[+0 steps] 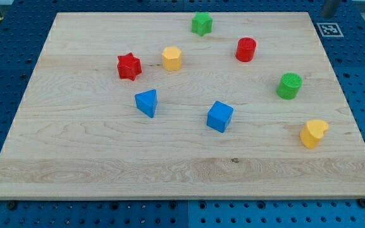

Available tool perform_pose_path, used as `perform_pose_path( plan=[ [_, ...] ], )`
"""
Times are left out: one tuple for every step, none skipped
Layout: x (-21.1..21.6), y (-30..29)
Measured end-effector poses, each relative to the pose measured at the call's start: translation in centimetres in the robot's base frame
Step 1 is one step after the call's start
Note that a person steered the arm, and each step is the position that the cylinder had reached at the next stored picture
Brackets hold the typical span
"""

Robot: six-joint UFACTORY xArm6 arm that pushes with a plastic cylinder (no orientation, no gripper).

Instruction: Push the yellow heart towards green circle

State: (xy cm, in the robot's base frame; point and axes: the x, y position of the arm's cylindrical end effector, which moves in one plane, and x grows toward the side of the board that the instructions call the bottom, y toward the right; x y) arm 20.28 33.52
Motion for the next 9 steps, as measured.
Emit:
perform_pose_path(
  plan=[
    [0.0,0.0],
    [0.0,0.0],
    [0.0,0.1],
    [-1.2,-0.2],
    [-1.2,-0.3],
    [1.6,1.0],
    [1.6,1.0],
    [7.8,0.3],
    [14.2,-3.0]
  ],
)
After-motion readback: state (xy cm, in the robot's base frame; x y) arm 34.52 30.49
